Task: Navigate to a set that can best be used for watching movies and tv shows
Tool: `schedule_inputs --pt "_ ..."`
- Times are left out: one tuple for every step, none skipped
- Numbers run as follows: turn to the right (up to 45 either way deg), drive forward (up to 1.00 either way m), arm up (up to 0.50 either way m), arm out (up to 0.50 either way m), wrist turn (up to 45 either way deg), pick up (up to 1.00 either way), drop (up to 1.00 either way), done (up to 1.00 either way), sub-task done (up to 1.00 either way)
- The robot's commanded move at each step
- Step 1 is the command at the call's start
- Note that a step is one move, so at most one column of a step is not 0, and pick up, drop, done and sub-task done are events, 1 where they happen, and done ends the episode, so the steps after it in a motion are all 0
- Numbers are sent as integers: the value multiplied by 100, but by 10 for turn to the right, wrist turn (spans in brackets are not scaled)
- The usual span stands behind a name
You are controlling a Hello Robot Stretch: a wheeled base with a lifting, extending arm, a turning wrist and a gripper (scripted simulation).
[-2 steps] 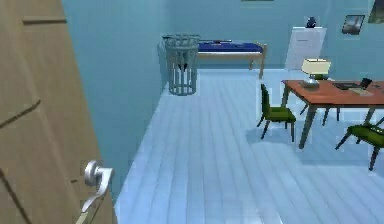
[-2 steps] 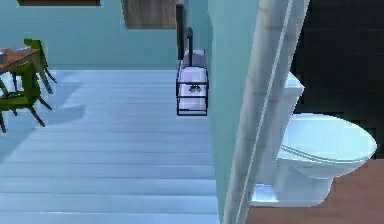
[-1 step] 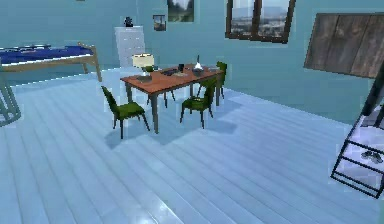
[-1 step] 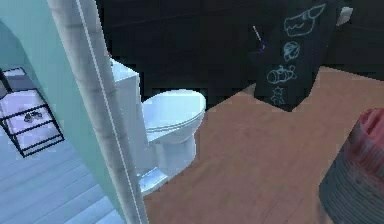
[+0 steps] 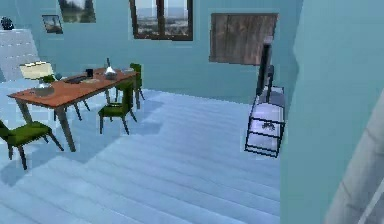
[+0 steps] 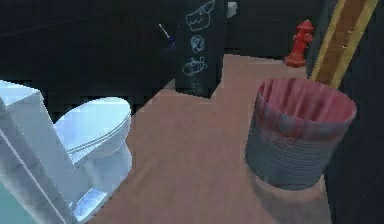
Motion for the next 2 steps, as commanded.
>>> schedule_inputs --pt "0 100 0 0 0 0 0 0 0" --pt "0 35 0 0 0 0 0 0 0"
